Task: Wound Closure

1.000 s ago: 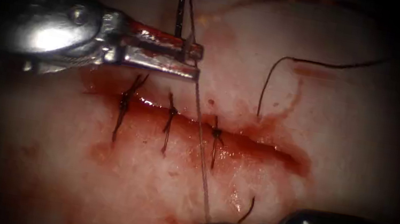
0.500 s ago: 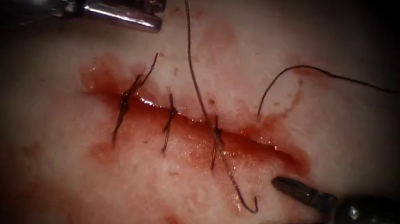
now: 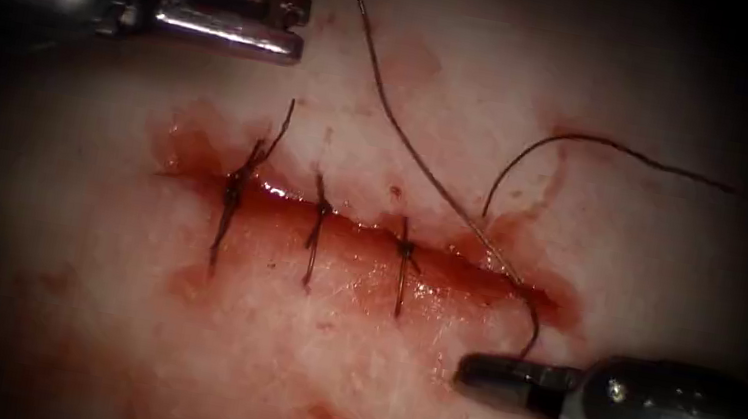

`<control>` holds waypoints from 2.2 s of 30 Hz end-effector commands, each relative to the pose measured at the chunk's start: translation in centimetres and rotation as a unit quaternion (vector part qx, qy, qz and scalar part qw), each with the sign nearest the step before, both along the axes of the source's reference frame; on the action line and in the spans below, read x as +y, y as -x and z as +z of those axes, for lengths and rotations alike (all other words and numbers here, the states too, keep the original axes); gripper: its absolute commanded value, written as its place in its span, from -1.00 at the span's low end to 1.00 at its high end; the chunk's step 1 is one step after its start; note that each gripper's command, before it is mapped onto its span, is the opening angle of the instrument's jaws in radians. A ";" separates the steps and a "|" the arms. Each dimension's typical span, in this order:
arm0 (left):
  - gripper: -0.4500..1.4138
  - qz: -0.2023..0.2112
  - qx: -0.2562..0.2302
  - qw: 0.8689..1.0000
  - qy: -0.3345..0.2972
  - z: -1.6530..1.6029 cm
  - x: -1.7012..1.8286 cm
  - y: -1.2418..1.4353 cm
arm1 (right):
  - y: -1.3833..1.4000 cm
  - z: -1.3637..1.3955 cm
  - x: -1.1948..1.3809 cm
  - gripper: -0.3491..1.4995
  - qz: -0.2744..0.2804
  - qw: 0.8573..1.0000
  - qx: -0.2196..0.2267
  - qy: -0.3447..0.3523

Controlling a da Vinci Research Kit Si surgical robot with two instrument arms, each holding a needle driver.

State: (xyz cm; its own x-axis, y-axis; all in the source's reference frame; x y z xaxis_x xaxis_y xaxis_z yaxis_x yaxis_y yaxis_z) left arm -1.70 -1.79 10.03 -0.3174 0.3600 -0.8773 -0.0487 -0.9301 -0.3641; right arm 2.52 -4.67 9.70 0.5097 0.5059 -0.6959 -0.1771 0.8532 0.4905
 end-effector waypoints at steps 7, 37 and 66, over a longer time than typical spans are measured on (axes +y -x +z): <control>-1.00 0.000 0.000 1.000 0.001 0.08 0.01 0.04 | -0.20 -0.28 -0.17 -1.00 -0.043 0.998 0.030 -0.027; -1.00 0.003 -0.001 1.000 -0.002 0.16 0.12 -0.15 | -0.06 -0.31 0.00 0.74 -0.017 0.998 0.017 0.056; -1.00 0.000 0.004 1.000 0.002 0.26 0.08 -0.13 | -0.41 -0.54 -0.36 -1.00 -0.101 0.994 0.052 0.004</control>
State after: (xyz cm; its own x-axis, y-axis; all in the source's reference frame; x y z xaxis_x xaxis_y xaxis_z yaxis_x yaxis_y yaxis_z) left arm -1.52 -1.71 10.24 -0.3235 0.3578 -0.8760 -0.0524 -0.9311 -0.3609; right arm 2.85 -5.00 9.13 0.5231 0.3952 -0.7551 0.0497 0.8704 0.4899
